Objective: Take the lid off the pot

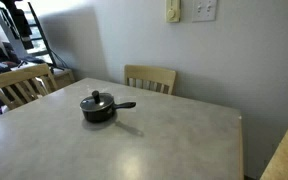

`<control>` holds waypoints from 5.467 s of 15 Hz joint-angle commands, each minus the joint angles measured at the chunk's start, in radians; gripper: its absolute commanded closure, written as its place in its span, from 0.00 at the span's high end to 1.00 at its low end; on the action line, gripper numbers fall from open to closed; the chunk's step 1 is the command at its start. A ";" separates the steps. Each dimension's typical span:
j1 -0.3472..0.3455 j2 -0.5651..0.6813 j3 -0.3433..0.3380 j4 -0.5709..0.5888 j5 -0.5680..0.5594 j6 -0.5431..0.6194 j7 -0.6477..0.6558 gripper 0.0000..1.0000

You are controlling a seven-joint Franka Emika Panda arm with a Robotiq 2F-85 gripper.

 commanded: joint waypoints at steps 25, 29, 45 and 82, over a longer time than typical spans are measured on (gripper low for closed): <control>0.009 0.205 -0.058 0.262 -0.243 -0.027 -0.830 1.00; -0.007 0.184 -0.041 0.229 -0.231 -0.004 -0.803 1.00; -0.026 0.379 -0.050 0.298 -0.192 0.125 -1.205 1.00; -0.018 0.918 0.108 0.595 -0.294 0.206 -0.944 1.00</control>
